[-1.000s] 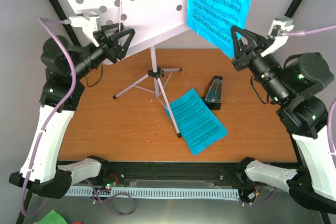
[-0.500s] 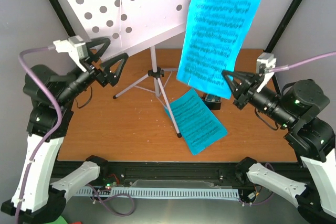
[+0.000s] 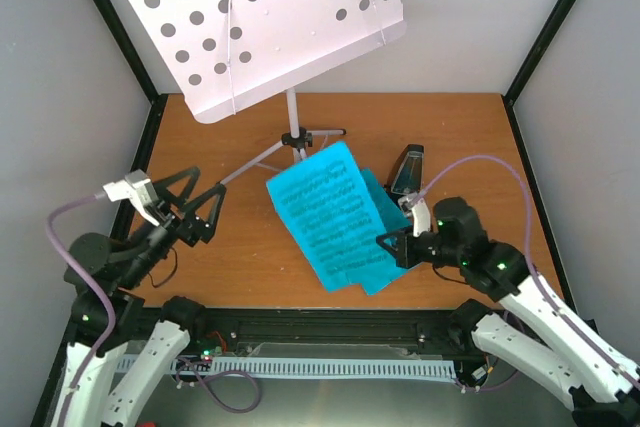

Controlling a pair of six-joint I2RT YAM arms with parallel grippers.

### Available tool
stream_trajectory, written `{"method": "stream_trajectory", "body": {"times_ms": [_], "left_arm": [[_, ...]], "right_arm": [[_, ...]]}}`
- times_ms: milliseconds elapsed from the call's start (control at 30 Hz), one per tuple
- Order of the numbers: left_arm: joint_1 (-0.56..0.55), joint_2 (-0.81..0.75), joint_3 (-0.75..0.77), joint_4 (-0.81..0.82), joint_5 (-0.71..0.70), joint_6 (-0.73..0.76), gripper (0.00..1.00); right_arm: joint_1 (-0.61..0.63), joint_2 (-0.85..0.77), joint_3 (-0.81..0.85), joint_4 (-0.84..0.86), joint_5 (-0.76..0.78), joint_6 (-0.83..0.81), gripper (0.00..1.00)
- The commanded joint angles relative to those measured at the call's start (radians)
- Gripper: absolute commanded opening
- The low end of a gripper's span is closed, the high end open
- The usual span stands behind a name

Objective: Pack up the instrument practice props

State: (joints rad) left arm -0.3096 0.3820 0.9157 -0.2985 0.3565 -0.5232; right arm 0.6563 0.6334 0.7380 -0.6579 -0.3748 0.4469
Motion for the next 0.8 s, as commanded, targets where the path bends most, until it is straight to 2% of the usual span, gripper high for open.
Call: {"method": "stream_trajectory", "body": {"times_ms": [0,233,400,767], "left_arm": [[0.003,-0.107,-0.125,-0.032,-0.063,-0.168,0.99],[0.003,-0.095,-0.288,0.006,0.032,-0.231,0.99],[0.003,-0.027,-0.342,0.055,0.087,-0.237,0.99],[0.003,0.055,-0.401,0.163,0.154,-0.265,0.99]], "right_arm": [[0.000,0.059,-0.074,0.004,0.066,0.067,0.03],[-0.035,0.253,-0.088,-0.068,0.277,0.068,0.03],[-0.041,0.280,-0.044,-0.099,0.424,0.107,0.03],[-0.056,0.347,-0.045,-0.122,0.568,0.200,0.03]]}}
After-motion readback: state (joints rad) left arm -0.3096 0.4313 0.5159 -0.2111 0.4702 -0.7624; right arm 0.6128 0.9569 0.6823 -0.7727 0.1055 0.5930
